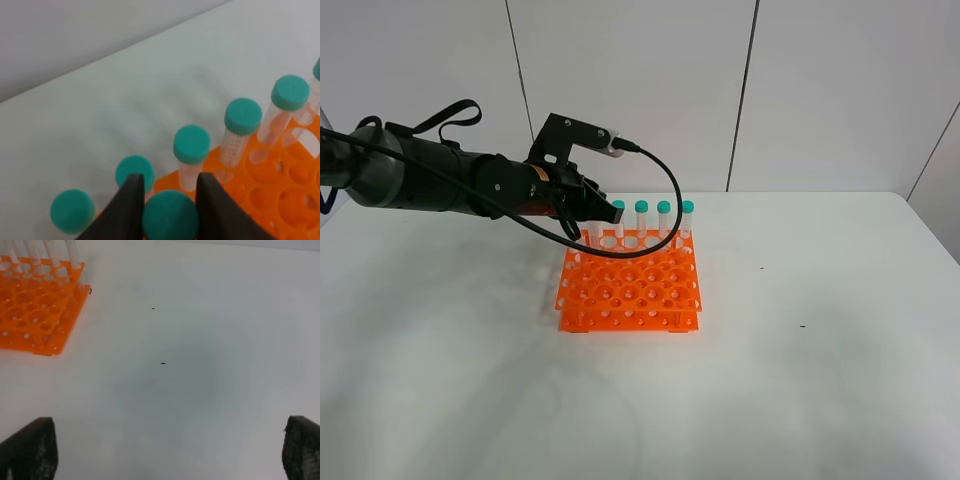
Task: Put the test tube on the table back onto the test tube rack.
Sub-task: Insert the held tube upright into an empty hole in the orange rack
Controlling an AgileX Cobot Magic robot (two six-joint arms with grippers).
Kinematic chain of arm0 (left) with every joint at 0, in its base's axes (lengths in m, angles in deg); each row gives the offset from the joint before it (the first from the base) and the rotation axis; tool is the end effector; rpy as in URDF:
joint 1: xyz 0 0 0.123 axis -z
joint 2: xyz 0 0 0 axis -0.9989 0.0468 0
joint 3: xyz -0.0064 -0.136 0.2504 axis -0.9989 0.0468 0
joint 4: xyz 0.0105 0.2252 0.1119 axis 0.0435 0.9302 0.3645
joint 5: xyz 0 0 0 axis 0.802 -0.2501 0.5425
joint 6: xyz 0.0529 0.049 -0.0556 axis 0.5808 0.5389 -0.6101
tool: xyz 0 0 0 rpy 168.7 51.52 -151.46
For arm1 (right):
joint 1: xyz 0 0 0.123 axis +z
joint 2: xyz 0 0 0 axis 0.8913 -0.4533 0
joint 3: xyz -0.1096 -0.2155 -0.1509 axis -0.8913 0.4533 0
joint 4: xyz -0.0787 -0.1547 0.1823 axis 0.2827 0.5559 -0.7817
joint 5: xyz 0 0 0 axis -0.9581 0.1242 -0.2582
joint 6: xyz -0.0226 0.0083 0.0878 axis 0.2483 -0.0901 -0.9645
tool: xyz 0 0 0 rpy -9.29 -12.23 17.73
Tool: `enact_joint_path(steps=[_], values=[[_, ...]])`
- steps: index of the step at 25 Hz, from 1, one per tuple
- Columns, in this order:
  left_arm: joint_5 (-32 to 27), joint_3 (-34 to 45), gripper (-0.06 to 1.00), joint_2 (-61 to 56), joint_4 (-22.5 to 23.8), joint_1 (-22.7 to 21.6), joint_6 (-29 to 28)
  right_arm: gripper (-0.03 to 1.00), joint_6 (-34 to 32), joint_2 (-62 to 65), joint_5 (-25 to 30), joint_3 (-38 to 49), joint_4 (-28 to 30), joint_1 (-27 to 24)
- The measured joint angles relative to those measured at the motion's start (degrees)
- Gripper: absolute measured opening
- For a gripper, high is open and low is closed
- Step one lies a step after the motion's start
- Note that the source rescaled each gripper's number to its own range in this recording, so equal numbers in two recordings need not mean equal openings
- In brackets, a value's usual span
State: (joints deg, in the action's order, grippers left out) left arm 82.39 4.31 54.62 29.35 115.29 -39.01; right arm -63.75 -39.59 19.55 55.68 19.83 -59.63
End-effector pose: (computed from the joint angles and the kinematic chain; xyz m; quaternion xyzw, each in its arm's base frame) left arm 0.3702 -0.1946 0.2015 0.2512 0.8172 -0.0869 0.5113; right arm -0.0034 0.0061 0.2778 -0.0385 0.8442 0.0483 0.5324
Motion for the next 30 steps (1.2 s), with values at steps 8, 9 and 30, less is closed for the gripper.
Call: enact_joint_path(steps=[8,9,30], values=[[0.48,0.00,0.00,0.18,0.00,0.00,0.05,1.00,0.00,0.00,0.00,0.00,-0.07,0.00],[0.60,0.00,0.00,0.18,0.00,0.00,0.05,1.00,0.00,0.00,0.00,0.00,-0.13,0.00],[2.66,0.00,0.00,3.78,0.00,0.00,0.00,1.00,0.00,0.00,0.00,0.00,-0.13,0.00]])
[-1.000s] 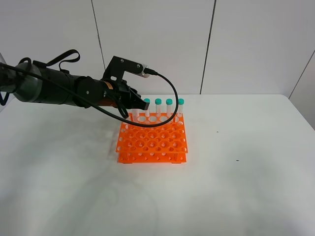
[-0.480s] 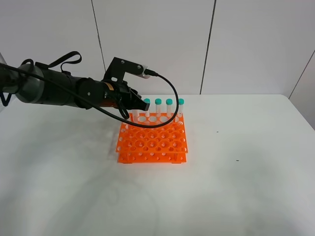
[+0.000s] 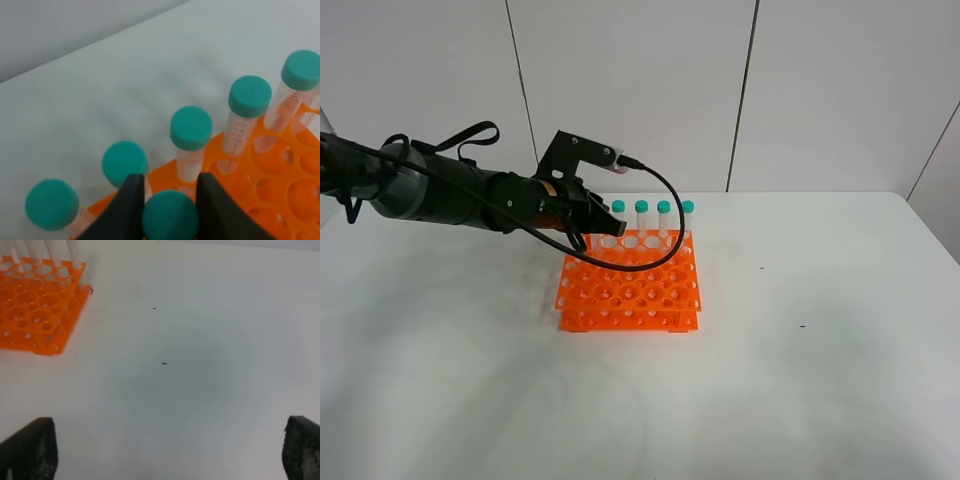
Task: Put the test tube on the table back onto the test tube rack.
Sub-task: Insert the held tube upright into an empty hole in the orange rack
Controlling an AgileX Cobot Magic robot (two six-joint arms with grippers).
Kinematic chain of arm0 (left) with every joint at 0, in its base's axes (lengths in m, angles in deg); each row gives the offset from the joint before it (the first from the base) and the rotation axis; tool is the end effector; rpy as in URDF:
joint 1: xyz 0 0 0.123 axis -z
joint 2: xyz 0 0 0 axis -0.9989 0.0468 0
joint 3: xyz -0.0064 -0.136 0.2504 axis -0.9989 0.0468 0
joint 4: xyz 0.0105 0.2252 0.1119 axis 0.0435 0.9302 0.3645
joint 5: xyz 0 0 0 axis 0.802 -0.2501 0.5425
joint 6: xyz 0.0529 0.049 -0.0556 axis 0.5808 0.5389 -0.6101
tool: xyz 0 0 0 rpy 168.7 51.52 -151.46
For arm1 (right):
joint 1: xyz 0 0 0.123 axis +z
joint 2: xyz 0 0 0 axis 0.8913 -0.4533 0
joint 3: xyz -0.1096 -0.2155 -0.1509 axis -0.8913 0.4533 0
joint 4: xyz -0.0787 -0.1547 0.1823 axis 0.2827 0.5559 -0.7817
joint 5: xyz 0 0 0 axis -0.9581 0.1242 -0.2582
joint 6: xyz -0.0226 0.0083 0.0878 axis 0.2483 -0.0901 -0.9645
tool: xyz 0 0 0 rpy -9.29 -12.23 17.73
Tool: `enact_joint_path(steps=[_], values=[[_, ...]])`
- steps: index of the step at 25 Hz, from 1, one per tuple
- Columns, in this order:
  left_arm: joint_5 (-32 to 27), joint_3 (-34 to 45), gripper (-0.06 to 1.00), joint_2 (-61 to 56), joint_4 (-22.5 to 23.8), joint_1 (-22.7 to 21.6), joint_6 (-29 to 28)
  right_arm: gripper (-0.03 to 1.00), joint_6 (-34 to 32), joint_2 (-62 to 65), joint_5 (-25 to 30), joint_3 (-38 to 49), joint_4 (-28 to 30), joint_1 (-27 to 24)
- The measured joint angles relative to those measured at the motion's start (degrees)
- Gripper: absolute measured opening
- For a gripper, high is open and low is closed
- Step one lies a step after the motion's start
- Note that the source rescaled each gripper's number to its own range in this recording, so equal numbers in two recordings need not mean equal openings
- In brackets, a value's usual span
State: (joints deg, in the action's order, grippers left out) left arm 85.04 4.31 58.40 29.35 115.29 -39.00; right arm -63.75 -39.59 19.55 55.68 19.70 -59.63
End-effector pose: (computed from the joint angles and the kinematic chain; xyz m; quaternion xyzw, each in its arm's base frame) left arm 0.3760 -0.1971 0.1774 0.2521 0.8223 -0.0829 0.5034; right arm -0.0034 0.0063 0.2778 -0.0385 0.8442 0.0495 0.5323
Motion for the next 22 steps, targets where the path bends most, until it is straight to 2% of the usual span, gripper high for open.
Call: enact_joint_path(steps=[22], values=[[-0.31,0.00,0.00,1.80,0.00,0.00,0.09,1.00,0.00,0.00,0.00,0.00,0.00,0.00]])
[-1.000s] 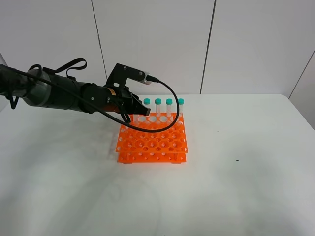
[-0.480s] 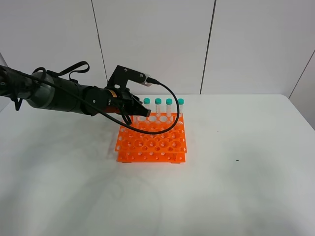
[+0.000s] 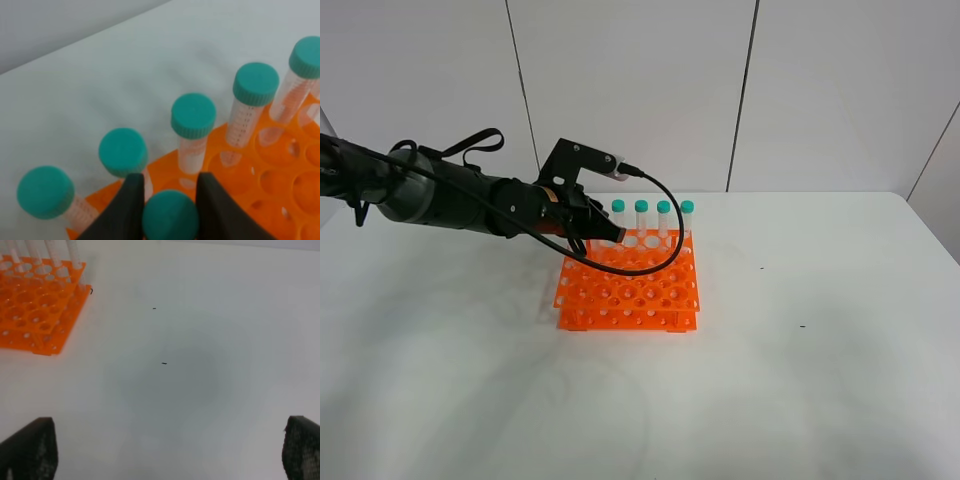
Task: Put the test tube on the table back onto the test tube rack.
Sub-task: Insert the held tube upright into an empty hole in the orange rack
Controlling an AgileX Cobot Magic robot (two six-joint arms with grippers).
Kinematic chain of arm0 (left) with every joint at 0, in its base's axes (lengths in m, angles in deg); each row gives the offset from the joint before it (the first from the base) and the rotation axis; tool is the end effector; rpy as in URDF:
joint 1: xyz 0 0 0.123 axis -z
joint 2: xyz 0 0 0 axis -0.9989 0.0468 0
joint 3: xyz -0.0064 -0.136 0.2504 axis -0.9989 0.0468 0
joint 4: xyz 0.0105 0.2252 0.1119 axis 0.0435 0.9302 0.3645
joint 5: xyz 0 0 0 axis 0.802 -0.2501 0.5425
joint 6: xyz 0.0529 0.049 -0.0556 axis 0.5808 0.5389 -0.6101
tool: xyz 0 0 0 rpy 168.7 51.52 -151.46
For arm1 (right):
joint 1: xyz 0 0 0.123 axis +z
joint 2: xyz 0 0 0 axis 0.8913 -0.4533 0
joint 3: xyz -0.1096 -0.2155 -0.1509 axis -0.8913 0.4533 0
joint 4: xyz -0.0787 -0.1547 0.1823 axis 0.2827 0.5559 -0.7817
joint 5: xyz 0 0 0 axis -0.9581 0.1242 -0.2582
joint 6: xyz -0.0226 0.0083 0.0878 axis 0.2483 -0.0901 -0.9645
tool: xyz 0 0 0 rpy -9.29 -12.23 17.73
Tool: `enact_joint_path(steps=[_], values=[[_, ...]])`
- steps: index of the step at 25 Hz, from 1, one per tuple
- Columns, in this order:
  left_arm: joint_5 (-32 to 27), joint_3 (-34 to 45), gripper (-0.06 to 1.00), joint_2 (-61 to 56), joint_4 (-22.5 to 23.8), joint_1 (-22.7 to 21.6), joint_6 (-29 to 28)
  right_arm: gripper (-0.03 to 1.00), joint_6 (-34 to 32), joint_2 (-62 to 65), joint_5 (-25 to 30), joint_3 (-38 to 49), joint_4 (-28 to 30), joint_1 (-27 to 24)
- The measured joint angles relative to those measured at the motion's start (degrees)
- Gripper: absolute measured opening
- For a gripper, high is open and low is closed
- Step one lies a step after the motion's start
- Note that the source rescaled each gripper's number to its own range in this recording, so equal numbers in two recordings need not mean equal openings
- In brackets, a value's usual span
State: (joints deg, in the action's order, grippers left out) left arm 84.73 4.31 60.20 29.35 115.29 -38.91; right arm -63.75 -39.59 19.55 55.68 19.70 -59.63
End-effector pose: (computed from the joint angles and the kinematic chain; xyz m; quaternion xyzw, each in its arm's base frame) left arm 0.3771 -0.1978 0.1636 0.2558 0.8308 -0.0797 0.4877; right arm -0.0034 0.0063 0.2778 -0.0385 0.8442 0.0495 0.5323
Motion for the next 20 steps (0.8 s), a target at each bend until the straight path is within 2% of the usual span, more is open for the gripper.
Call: enact_joint_path(steps=[20], values=[[0.64,0.00,0.00,0.70,-0.16,0.00,-0.31,1.00,0.00,0.00,0.00,0.00,0.00,0.00]])
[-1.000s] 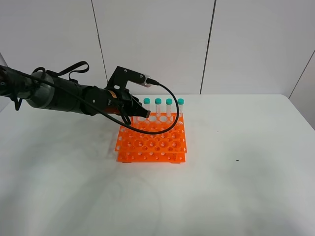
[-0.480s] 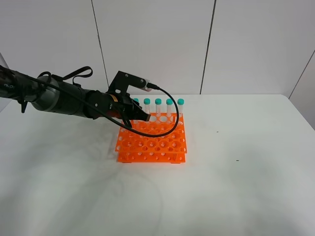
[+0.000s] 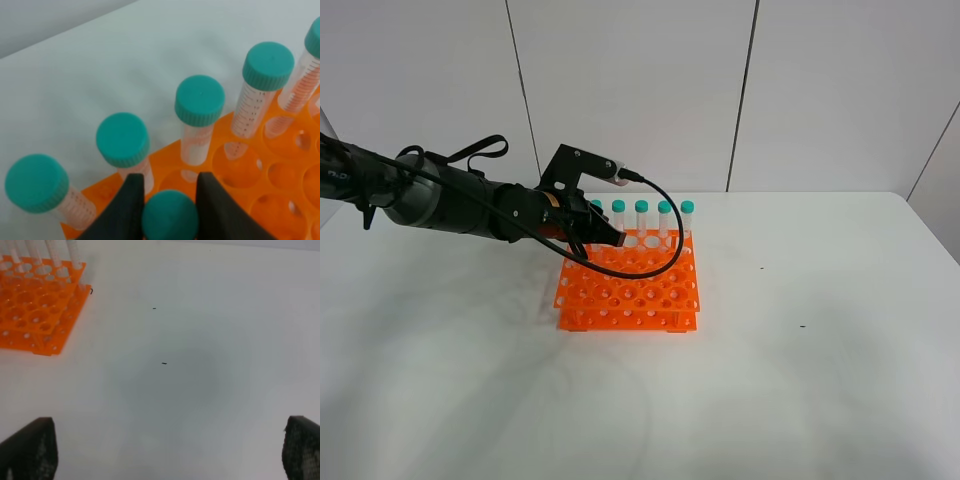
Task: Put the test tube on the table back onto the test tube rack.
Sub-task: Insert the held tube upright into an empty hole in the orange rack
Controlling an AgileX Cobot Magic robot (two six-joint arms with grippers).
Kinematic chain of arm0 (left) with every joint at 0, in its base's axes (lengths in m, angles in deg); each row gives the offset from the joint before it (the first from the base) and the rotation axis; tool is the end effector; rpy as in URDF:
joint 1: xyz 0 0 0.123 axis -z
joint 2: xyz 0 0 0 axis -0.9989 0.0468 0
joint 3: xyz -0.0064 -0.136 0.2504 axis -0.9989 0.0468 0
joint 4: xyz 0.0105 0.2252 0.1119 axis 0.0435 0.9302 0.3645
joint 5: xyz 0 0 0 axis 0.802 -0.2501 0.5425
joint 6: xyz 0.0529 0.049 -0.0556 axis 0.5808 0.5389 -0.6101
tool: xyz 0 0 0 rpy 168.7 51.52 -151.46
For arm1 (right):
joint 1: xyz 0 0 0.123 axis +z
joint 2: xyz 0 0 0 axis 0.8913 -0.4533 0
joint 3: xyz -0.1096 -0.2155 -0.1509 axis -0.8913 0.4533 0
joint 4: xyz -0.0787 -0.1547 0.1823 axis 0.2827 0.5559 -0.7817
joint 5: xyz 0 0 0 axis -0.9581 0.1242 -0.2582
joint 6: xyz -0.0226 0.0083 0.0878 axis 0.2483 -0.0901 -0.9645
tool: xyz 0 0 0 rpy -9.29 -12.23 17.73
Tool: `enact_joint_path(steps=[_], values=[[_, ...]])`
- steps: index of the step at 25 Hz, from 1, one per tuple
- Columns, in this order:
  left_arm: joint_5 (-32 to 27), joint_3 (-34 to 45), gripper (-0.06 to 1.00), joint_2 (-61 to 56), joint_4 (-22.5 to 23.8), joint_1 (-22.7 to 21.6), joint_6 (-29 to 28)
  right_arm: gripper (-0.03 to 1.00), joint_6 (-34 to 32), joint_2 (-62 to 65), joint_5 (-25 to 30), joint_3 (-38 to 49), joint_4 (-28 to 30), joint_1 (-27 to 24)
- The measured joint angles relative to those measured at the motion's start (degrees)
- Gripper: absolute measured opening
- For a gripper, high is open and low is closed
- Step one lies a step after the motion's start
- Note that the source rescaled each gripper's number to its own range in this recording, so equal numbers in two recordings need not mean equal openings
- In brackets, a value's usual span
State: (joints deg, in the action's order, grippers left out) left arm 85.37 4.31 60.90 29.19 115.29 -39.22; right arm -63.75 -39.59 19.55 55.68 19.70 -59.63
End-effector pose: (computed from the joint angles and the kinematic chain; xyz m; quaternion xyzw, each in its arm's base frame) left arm 0.3781 -0.1981 0.1593 0.2522 0.8322 -0.0808 0.4871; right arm -0.0034 0.0063 0.2778 -0.0385 0.8442 0.0495 0.5323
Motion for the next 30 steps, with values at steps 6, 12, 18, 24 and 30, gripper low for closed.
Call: enact_joint_path(steps=[6,12,18,24,30], values=[[0.17,0.00,0.09,0.00,0.00,0.00,-0.51,1.00,0.00,0.00,0.00,0.00,0.00,0.00],[0.17,0.00,0.18,0.00,0.05,0.00,-0.51,1.00,0.00,0.00,0.00,0.00,0.00,0.00],[0.17,0.00,0.21,-0.20,0.05,0.00,-0.63,1.00,0.00,0.00,0.00,0.00,0.00,0.00],[-0.21,0.00,0.21,-2.10,0.05,-0.06,-0.70,1.00,0.00,0.00,0.00,0.00,0.00,0.00],[-0.65,0.00,0.30,-6.16,0.16,-0.10,-0.56,1.00,0.00,0.00,0.00,0.00,0.00,0.00]])
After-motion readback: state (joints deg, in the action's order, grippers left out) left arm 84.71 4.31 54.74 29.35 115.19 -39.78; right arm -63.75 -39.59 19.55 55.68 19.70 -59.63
